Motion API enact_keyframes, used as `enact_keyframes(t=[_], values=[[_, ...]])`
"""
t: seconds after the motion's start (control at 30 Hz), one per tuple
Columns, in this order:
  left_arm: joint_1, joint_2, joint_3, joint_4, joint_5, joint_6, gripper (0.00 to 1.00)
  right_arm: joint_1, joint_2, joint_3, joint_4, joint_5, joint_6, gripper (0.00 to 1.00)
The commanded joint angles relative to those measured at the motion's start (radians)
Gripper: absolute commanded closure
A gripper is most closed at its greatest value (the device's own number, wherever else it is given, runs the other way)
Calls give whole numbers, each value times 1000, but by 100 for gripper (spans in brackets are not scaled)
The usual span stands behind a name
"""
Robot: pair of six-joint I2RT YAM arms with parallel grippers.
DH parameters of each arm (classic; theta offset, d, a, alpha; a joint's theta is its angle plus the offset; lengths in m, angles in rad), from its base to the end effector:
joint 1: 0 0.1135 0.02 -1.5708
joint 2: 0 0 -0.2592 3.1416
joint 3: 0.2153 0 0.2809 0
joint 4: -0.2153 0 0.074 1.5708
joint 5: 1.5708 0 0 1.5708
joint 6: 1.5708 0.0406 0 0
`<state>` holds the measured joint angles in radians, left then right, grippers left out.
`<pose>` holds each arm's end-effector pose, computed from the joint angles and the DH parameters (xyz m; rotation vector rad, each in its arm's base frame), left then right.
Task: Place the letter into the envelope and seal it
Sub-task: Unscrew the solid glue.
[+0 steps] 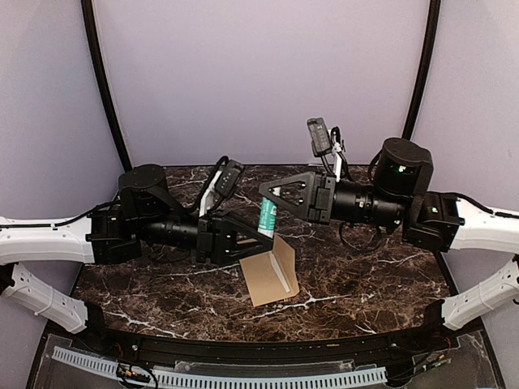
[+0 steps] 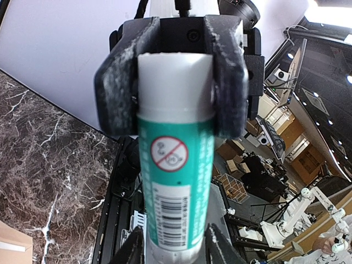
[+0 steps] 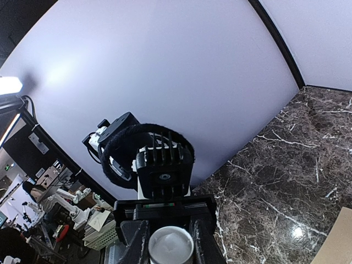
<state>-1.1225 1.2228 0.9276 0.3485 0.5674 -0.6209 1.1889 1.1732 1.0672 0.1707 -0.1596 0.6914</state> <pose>0.1189 -0.2976 0.3405 0.9570 1.5639 -1.7437 0.1106 0.2926 0.3905 -0.5712 1.6468 1.5784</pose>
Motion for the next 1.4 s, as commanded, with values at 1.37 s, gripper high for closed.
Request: enact_keyframes(t=[1.37], values=[[-5,-54,-6,-189,-459,-57,98,61,160,179,-393,400,55,90]])
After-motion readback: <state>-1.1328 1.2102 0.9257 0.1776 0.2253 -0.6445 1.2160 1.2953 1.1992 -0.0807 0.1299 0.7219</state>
